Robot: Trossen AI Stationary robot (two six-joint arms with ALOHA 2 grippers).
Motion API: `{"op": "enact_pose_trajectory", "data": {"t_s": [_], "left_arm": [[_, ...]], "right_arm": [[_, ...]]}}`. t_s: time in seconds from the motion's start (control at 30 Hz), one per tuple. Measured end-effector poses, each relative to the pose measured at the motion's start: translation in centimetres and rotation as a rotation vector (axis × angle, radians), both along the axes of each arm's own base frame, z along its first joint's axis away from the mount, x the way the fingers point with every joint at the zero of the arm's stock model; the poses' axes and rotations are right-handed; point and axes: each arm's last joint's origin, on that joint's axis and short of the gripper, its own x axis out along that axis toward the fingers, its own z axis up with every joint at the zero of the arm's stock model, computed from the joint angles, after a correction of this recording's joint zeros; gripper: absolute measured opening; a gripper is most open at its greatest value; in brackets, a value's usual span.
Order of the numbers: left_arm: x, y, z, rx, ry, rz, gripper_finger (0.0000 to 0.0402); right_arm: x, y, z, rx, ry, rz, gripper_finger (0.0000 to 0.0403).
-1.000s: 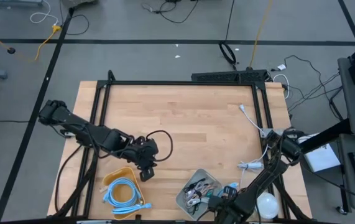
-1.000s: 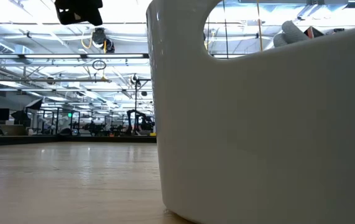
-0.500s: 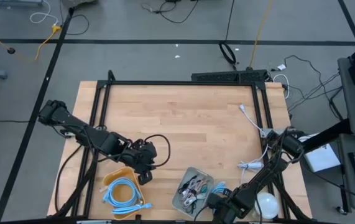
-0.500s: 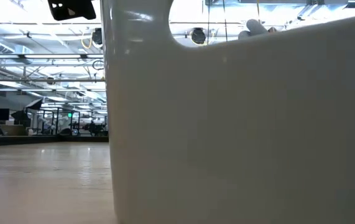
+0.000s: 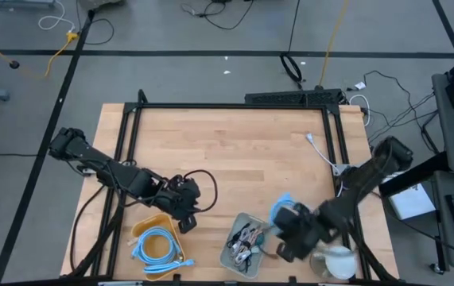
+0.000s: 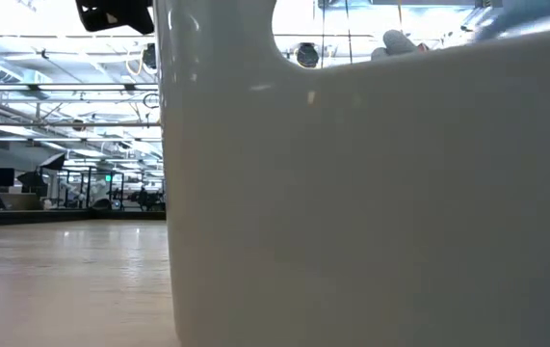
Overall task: Sort cables
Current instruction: Put the blue HDMI cable into the yellow bin
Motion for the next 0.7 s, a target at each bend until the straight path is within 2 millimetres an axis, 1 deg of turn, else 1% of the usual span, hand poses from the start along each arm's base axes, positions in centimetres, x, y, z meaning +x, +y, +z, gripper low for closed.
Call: {"op": "enact_pose_trajectory", "data": {"t_s": [0.1,0.2,0.3,0.4,0.47,0.53,0.63,0.7], "left_arm": [[-0.2,0.5,0.1,0.018,0.006,0.073,0.0122],[-0.4,1.2,0.2,0.022,0.017,0.122,0.0122],[-1.0,1.9,0.9,0.011,0.005,0.17,0.0122],[-1.6,2.8,2.1,-0.052,-0.051,0.3,0.0122],[-1.6,3.4,3.4,-0.14,-0.165,0.389,0.0122],[-1.1,3.8,5.0,-0.255,-0.293,0.401,0.0122],[0.3,4.0,6.8,-0.429,-0.465,0.377,0.0122],[1.0,4.0,8.1,-0.53,-0.577,0.332,0.0122]], "right_arm": [[1.8,-1.6,2.1,0.1,-0.128,0.095,0.0029],[3.9,-2.7,4.2,0.193,-0.244,0.192,0.0029],[6.0,-3.1,5.8,0.25,-0.293,0.33,0.0029],[7.8,-2.9,7.2,0.253,-0.334,0.48,0.0029],[8.4,-2.7,8.3,0.206,-0.343,0.541,0.0029],[8.6,-2.8,9.2,0.112,-0.331,0.573,0.0029],[8.9,-3.5,9.4,-0.129,-0.236,0.553,0.0029],[9.3,-4.2,9.3,-0.287,-0.186,0.519,0.0029]]}}
